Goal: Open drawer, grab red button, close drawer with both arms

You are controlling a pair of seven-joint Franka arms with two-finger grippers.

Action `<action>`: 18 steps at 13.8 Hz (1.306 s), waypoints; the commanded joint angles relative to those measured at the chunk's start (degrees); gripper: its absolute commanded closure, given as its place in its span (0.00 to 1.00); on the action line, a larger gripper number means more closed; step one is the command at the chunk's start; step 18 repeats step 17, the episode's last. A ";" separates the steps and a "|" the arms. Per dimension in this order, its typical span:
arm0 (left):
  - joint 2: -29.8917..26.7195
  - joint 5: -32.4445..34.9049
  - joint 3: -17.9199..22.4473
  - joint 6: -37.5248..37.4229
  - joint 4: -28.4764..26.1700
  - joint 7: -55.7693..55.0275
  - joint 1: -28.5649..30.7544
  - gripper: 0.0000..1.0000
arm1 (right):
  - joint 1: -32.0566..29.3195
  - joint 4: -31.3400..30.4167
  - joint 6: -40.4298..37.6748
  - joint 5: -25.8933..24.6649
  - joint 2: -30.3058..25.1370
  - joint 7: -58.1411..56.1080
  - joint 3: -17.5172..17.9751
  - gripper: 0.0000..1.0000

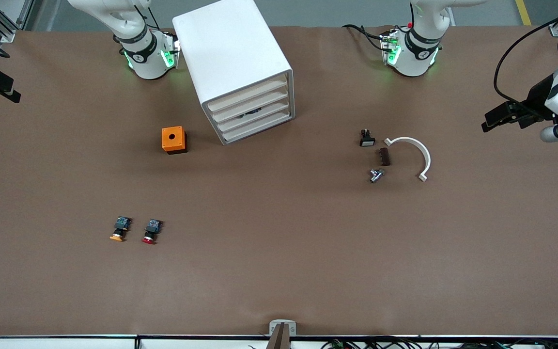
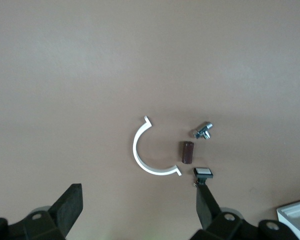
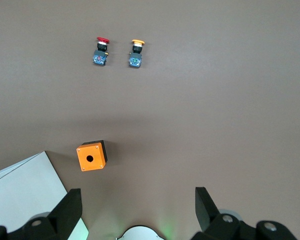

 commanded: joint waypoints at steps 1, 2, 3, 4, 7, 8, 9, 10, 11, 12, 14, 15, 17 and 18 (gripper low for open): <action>-0.69 2.33 -0.78 0.38 2.81 0.39 -0.27 0.00 | 0.15 -1.35 -0.03 -0.80 -1.59 -0.33 -0.18 0.00; -0.69 2.33 -0.79 0.30 3.43 -0.05 -0.36 0.00 | 0.14 -1.35 -0.03 -0.80 -1.59 -0.33 -0.18 0.00; -0.61 2.33 -0.79 0.12 3.87 -0.40 -0.36 0.00 | 0.14 -1.35 0.06 -0.80 -1.59 -0.41 -0.18 0.00; -0.60 2.42 -0.79 0.03 3.97 -0.66 -0.36 0.00 | 0.14 -1.35 0.06 -0.80 -1.59 -0.33 -0.18 0.00; -0.52 2.33 -0.96 -1.19 5.99 -0.67 -0.36 0.00 | 0.06 -1.35 0.32 -0.80 -1.68 -0.41 -0.18 0.00; -0.52 2.33 -0.96 -1.20 6.25 -0.67 -0.36 0.00 | 0.06 -1.35 0.50 -0.71 -1.68 -0.41 -0.18 0.00; -0.52 2.33 -0.96 -1.28 6.60 -0.58 -0.36 0.00 | 0.06 -1.35 0.59 -0.71 -1.68 -0.41 -0.18 0.00; -0.52 2.42 -1.05 -1.81 6.60 -0.58 -0.45 0.00 | 0.06 -1.26 0.68 -0.71 -1.68 -0.41 -0.18 0.00; -0.43 2.33 -1.05 -2.42 6.60 -0.58 -0.45 0.00 | -0.03 -1.26 0.94 -0.62 -1.77 -0.41 -0.18 0.00; -0.43 2.33 -1.05 -2.43 6.69 -0.32 -0.45 0.00 | 0.06 -1.35 1.64 -0.62 -1.86 -0.41 -0.18 0.00; 0.10 2.42 -1.05 -2.43 6.69 -0.49 -0.54 0.00 | 0.06 -1.35 1.99 -0.54 -1.94 -0.41 -0.18 0.00; 0.27 2.33 -1.05 -2.43 6.78 -0.14 -0.54 0.00 | 0.06 -1.35 2.08 -0.45 -1.94 -0.41 -0.18 0.00; 0.71 2.24 -0.96 -2.43 7.65 -0.49 -0.45 0.00 | 0.06 -1.35 2.08 -0.27 -1.94 -0.41 -0.18 0.00; 0.71 2.24 -0.96 -2.43 7.65 -0.49 -0.45 0.00 | 0.06 -1.35 2.08 -0.27 -1.94 -0.41 -0.18 0.00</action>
